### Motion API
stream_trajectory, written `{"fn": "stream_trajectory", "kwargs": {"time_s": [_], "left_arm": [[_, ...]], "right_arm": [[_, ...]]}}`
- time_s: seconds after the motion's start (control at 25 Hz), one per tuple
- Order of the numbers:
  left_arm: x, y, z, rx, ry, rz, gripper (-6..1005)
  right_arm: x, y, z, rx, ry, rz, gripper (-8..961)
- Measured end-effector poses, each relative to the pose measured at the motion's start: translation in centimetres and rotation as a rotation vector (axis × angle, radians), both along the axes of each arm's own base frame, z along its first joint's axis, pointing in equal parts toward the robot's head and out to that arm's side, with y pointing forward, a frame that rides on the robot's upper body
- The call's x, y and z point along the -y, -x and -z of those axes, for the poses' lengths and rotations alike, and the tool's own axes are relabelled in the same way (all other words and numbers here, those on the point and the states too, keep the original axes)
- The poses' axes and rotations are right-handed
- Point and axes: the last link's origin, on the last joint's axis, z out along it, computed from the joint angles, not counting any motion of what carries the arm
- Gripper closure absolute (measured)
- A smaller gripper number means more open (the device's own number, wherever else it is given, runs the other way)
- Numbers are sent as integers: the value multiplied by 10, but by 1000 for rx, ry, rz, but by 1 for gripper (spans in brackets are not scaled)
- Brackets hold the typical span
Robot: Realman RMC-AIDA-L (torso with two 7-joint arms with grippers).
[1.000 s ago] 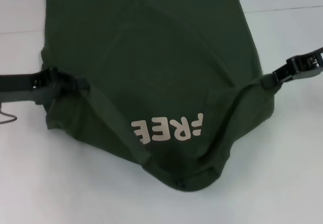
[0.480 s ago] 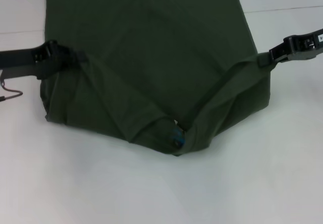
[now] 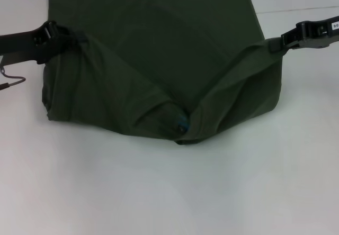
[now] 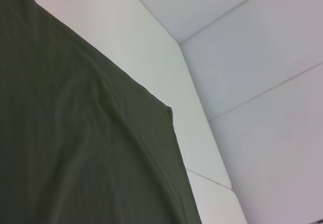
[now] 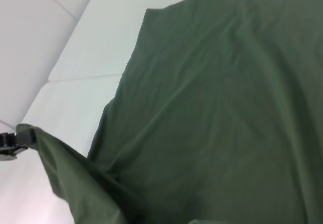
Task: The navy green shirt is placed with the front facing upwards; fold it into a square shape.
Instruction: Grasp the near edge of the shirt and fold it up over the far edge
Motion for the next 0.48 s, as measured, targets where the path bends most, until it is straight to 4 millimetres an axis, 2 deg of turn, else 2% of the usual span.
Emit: {"fn": "stream_trajectory", "kwargs": {"time_s": [0.48], "left_arm": [[-6, 13, 3, -37, -69, -58, 947]], "right_arm": [[-8, -9, 1, 19, -86, 36, 913]]}}
